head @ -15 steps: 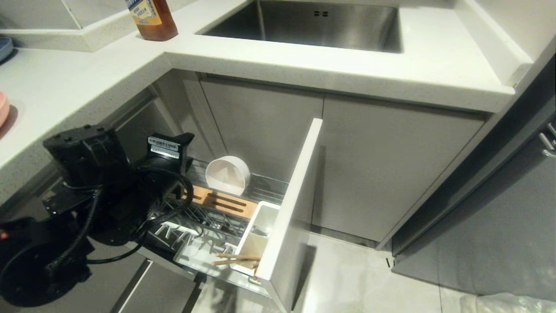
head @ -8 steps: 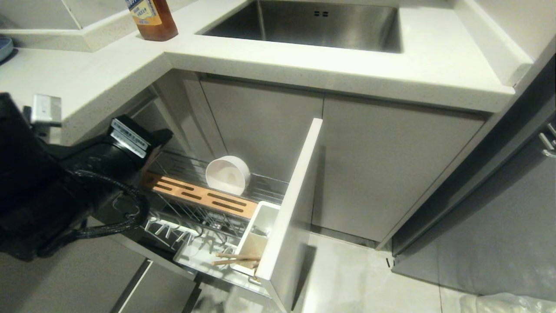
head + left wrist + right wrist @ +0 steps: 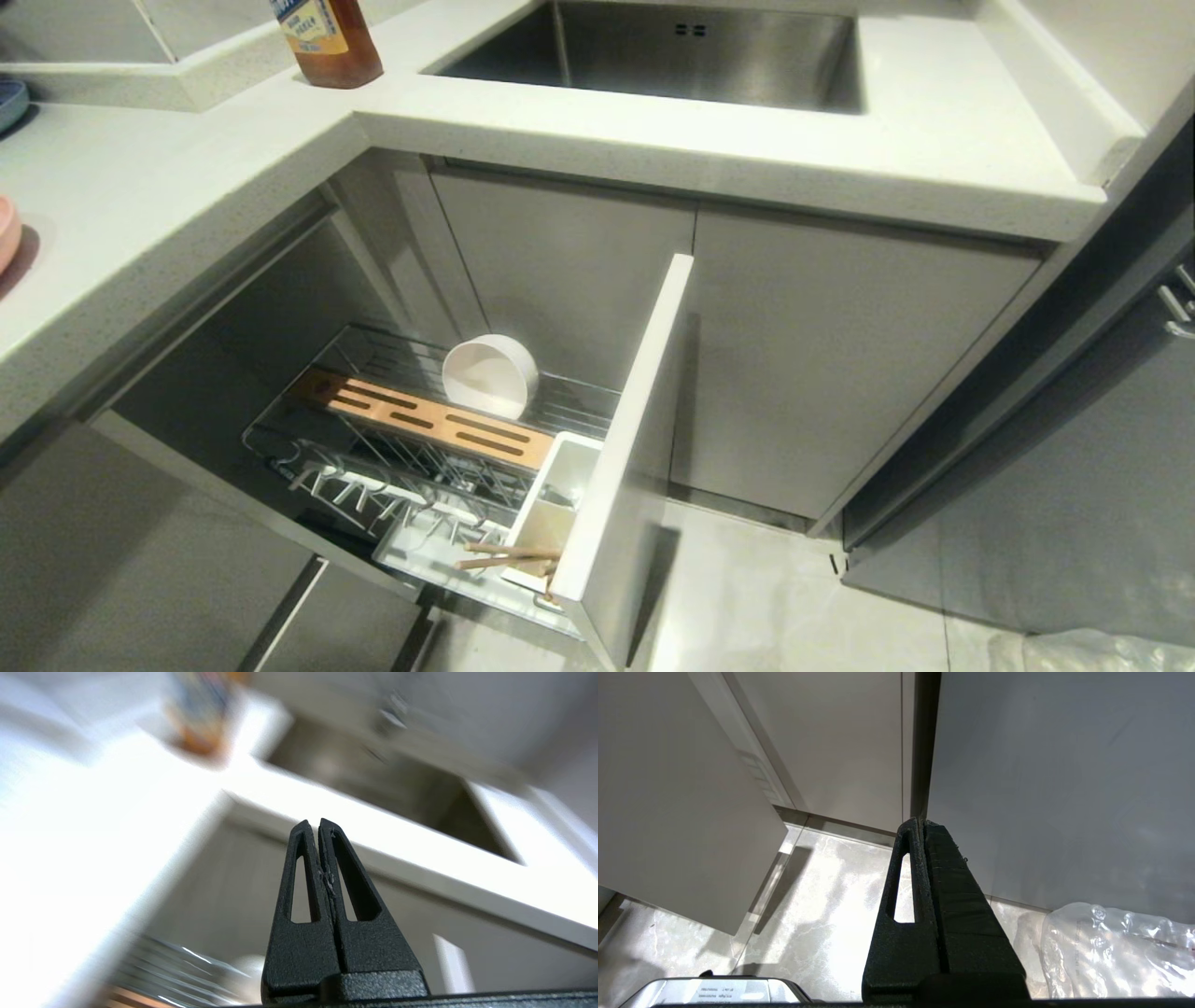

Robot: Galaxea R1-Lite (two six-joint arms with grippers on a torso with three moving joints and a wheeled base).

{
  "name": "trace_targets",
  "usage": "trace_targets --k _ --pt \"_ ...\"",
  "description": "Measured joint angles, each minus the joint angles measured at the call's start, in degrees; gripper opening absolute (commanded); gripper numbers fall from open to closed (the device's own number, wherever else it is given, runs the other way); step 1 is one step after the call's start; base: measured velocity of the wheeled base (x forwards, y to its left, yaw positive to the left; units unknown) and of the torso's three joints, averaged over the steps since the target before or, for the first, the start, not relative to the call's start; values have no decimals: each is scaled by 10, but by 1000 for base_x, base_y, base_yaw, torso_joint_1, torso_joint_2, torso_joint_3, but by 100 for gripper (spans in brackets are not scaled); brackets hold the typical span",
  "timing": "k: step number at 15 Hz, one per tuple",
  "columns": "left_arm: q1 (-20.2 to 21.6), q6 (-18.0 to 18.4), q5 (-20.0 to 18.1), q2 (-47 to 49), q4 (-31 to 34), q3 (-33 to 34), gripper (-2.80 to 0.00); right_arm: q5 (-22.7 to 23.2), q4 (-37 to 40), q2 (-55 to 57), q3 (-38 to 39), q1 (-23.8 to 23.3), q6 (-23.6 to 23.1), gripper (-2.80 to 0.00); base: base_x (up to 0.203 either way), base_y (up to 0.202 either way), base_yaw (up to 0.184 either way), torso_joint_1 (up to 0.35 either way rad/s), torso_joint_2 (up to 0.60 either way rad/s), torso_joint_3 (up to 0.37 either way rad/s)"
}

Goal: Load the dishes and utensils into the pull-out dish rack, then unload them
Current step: Pick up the spoon and place it in the cupboard

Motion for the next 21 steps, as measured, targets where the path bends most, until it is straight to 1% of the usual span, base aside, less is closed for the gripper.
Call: trace_targets --k 1,2,3,6,7,8,9,10,12,14,16,18,21 --pt "28 25 0 -9 29 -41 -280 0 0 0 0 0 0 -280 0 0 0 0 0 0" --pt "58 38 1 -16 69 -85 -280 0 0 0 0 0 0 -280 0 0 0 0 0 0" --pt "81 44 1 -23 115 -125 -280 0 0 0 0 0 0 -280 0 0 0 0 0 0" --pt "137 45 0 -40 304 -249 -280 0 0 0 0 0 0 -280 0 0 0 0 0 0" --pt "165 39 0 -42 367 -288 -280 0 0 0 0 0 0 -280 0 0 0 0 0 0" --pt "196 34 -1 -40 414 -318 -280 0 0 0 0 0 0 -280 0 0 0 0 0 0" --pt "224 32 -1 -36 446 -340 -280 0 0 0 0 0 0 -280 0 0 0 0 0 0" --pt "248 30 -1 -29 460 -355 -280 0 0 0 0 0 0 -280 0 0 0 0 0 0" --pt "294 26 -2 -15 472 -363 -280 0 0 0 0 0 0 -280 0 0 0 0 0 0" --pt "349 17 -9 1 504 -364 -280 0 0 0 0 0 0 -280 0 0 0 0 0 0" --pt "414 6 -35 17 547 -364 -280 0 0 0 0 0 0 -280 0 0 0 0 0 0" --pt "485 2 -80 29 575 -364 -280 0 0 0 0 0 0 -280 0 0 0 0 0 0" --pt "602 0 -183 50 594 -365 -280 0 0 0 0 0 0 -280 0 0 0 0 0 0"
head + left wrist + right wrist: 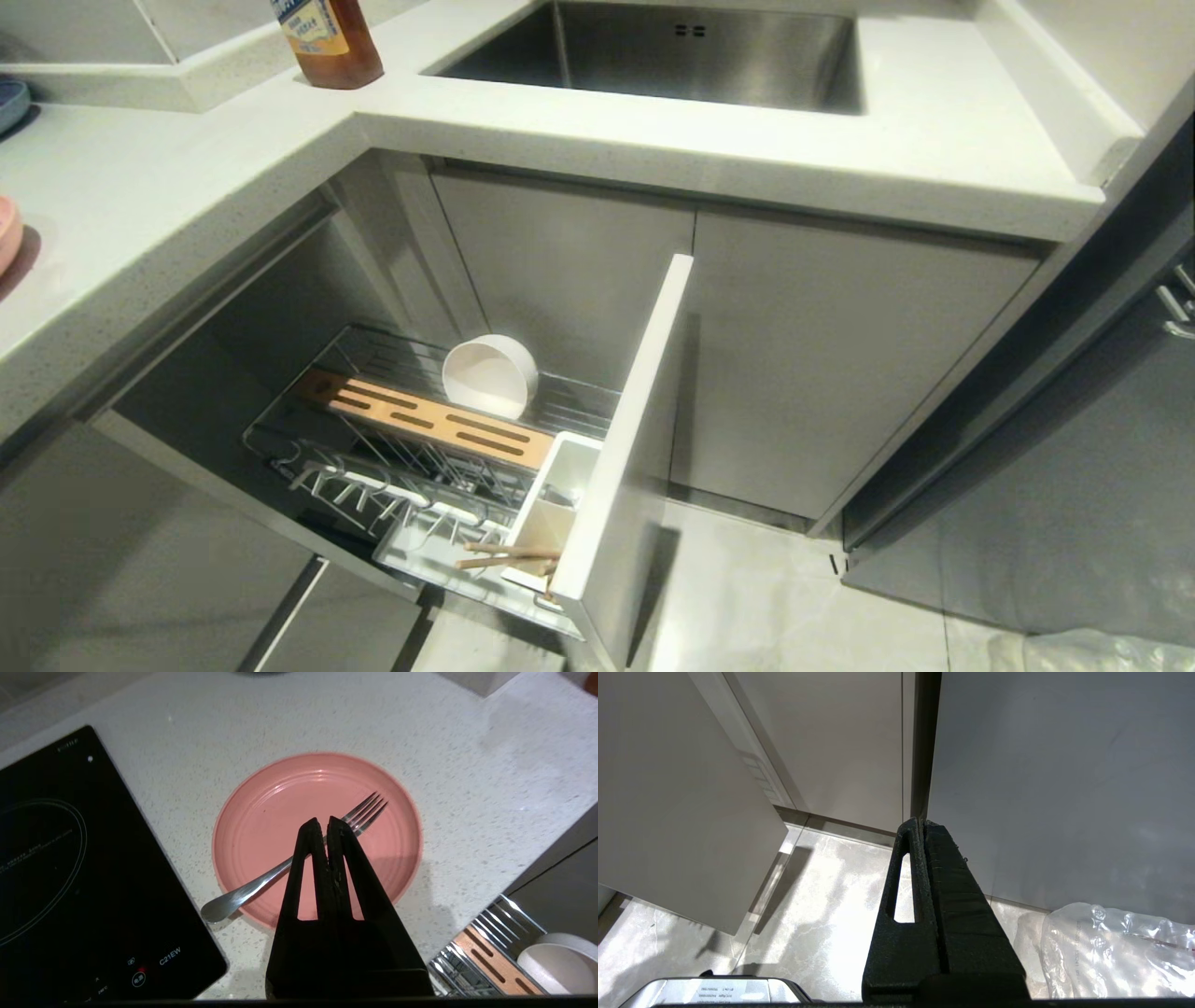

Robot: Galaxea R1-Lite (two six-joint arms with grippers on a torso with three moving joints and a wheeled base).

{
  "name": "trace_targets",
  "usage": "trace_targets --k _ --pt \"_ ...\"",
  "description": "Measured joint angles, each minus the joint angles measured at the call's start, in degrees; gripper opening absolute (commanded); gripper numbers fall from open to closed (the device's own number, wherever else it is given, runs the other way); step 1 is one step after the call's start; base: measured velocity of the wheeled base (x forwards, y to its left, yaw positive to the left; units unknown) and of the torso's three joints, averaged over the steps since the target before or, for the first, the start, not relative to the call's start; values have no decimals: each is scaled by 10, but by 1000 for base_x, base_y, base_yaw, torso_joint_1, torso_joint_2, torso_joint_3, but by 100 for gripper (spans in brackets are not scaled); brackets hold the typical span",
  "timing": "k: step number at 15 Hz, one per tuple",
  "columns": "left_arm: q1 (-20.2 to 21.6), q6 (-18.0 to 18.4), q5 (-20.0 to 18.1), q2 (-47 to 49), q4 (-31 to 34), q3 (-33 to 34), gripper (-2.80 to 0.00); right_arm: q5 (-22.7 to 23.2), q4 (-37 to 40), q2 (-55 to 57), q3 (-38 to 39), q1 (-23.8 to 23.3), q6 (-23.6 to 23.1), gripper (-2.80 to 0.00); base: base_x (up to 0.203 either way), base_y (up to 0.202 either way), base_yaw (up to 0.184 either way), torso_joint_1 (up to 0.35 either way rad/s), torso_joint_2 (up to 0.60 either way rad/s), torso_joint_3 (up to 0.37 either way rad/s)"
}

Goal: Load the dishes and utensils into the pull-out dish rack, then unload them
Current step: Pick up the spoon and place it in the cupboard

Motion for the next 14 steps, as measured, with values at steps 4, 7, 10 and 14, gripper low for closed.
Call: trace_targets --k 4,7,10,14 --pt "100 8 -108 32 51 -9 -280 0 0 0 0 0 0 -280 0 0 0 0 0 0" --pt "144 26 -145 63 80 -30 -280 0 0 0 0 0 0 -280 0 0 0 0 0 0" --pt "179 36 -147 102 82 -49 -280 0 0 0 0 0 0 -280 0 0 0 0 0 0" --pt "219 123 -214 143 100 -62 -280 0 0 0 0 0 0 -280 0 0 0 0 0 0"
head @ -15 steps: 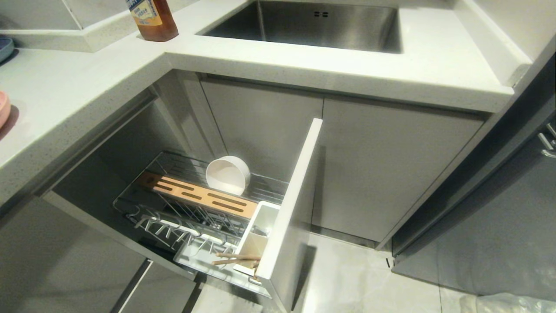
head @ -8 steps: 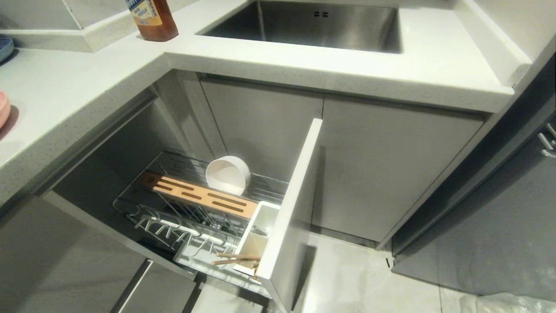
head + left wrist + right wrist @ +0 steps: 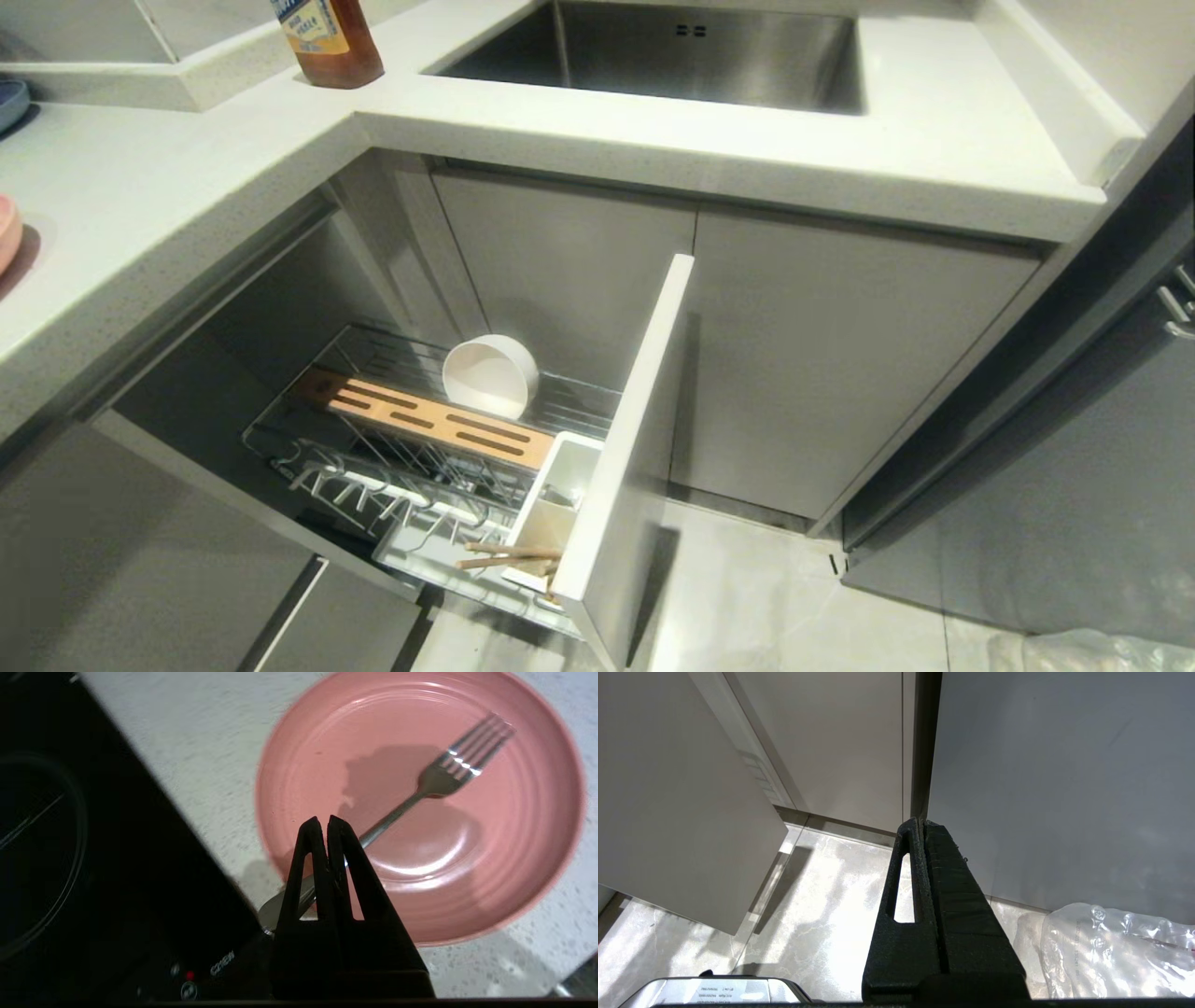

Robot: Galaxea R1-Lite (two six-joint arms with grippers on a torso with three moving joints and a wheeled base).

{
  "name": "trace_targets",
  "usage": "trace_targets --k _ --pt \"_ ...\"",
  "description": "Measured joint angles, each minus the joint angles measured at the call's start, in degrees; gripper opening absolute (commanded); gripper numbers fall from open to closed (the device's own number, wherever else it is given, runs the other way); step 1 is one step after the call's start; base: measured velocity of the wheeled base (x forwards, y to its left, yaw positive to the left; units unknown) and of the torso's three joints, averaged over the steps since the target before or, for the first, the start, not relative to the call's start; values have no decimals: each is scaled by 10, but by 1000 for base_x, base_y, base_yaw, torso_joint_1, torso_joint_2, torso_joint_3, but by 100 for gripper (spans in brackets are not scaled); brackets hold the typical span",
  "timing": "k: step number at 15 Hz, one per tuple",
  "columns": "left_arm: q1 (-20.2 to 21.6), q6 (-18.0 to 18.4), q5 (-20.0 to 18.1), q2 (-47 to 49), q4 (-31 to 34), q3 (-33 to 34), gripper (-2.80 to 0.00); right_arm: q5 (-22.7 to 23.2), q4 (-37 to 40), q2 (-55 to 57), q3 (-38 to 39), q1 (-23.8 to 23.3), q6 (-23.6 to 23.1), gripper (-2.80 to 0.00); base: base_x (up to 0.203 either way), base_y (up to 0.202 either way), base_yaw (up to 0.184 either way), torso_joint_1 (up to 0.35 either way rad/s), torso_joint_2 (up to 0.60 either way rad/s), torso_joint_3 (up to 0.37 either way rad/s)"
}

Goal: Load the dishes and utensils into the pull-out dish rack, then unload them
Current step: Pick up the spoon and place it in the cupboard

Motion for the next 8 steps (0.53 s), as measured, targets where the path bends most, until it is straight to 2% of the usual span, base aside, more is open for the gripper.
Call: trace_targets --k 4,8 --pt "50 55 -119 12 1 12 -280 0 0 0 0 0 0 -280 0 0 0 0 0 0" --pt "81 98 -162 14 0 45 -280 0 0 0 0 0 0 -280 0 0 0 0 0 0"
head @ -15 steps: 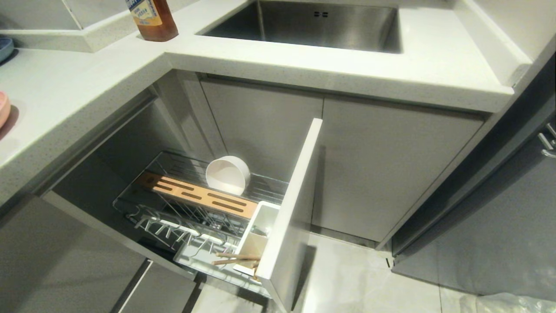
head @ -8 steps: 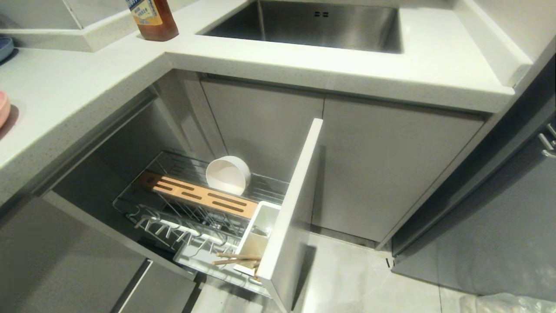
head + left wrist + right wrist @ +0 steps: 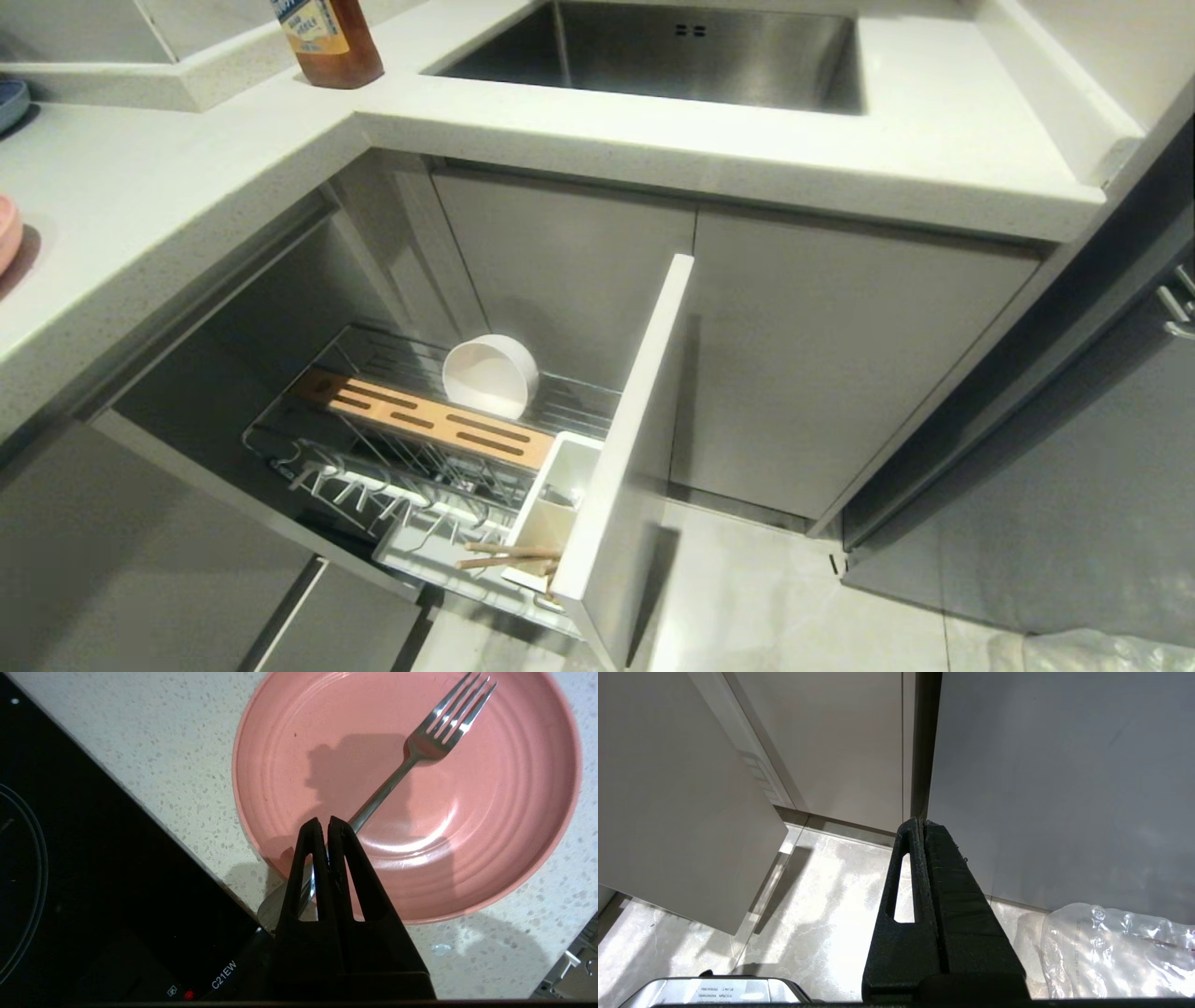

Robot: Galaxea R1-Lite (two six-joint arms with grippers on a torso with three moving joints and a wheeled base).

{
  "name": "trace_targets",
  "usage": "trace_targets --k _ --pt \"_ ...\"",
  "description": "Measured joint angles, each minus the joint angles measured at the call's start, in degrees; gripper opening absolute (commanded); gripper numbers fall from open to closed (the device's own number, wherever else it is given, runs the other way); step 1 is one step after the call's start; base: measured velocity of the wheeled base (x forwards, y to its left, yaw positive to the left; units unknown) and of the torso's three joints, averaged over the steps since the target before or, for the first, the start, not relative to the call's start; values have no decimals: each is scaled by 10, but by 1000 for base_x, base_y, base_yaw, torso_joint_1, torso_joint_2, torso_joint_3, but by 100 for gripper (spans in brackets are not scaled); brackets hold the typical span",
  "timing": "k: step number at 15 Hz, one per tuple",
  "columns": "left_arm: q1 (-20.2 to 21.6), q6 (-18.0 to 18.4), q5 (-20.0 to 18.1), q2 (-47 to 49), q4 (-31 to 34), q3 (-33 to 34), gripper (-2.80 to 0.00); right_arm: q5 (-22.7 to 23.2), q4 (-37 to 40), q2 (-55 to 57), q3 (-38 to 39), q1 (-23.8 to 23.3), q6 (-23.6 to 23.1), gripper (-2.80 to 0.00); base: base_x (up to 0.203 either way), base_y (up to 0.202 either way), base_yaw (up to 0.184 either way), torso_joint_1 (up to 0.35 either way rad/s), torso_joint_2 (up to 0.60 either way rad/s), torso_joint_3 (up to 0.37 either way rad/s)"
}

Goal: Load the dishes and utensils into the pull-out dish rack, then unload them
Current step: Pick up the spoon and place it in the cupboard

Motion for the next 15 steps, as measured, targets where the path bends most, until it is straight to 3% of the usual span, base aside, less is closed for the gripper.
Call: trace_targets --k 2,3,4,7,12,15 --pt "4 17 -8 -3 0 29 -280 0 0 0 0 0 0 -280 0 0 0 0 0 0" --pt "5 22 -17 -5 0 41 -151 0 0 0 0 0 0 -280 0 0 0 0 0 0" --pt "5 25 -30 -7 0 49 0 0 0 0 0 0 0 -280 0 0 0 0 0 0" --pt "8 25 -68 -10 -1 55 0 0 0 0 0 0 0 -280 0 0 0 0 0 0" --pt "11 29 -77 2 -17 55 0 0 0 0 0 0 0 -280 0 0 0 0 0 0" --pt "11 30 -104 23 -55 54 0 0 0 0 0 0 0 -280 0 0 0 0 0 0"
